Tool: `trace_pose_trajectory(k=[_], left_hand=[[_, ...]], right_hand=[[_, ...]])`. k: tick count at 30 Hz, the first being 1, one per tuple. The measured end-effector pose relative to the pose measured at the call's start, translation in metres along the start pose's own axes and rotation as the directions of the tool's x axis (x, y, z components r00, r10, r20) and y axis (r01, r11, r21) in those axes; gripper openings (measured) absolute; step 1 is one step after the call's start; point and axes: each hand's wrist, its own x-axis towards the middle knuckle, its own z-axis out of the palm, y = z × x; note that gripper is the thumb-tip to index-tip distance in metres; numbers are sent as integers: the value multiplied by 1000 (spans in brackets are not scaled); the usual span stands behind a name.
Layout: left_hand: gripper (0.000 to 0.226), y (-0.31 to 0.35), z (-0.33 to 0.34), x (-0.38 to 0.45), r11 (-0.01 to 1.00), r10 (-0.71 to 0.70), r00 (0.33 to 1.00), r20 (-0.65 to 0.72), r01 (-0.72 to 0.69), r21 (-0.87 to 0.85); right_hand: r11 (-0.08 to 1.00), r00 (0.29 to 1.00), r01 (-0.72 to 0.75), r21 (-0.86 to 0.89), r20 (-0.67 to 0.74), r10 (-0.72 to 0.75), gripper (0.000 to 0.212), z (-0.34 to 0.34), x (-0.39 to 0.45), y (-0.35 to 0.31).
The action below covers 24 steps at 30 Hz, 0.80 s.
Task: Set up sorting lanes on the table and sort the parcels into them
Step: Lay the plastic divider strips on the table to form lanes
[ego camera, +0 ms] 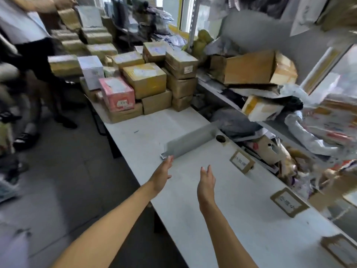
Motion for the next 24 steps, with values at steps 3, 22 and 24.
trace_pose_trajectory(k=[3, 22, 24], left_hand=[[56, 6, -14, 19, 1000, 29, 998, -54, -30, -7], [55, 50, 10, 275, 790, -217, 953, 213, 43, 611], [45, 47, 15, 279, 746, -221, 936, 274, -19, 666]], right_hand=[[999, 999, -35, 3, -20, 35, 59, 16, 15, -4], [938, 949, -153, 312, -217, 227, 57, 61, 201, -19], [933, 942, -172, 317, -226, 250, 57, 60, 204, -14]])
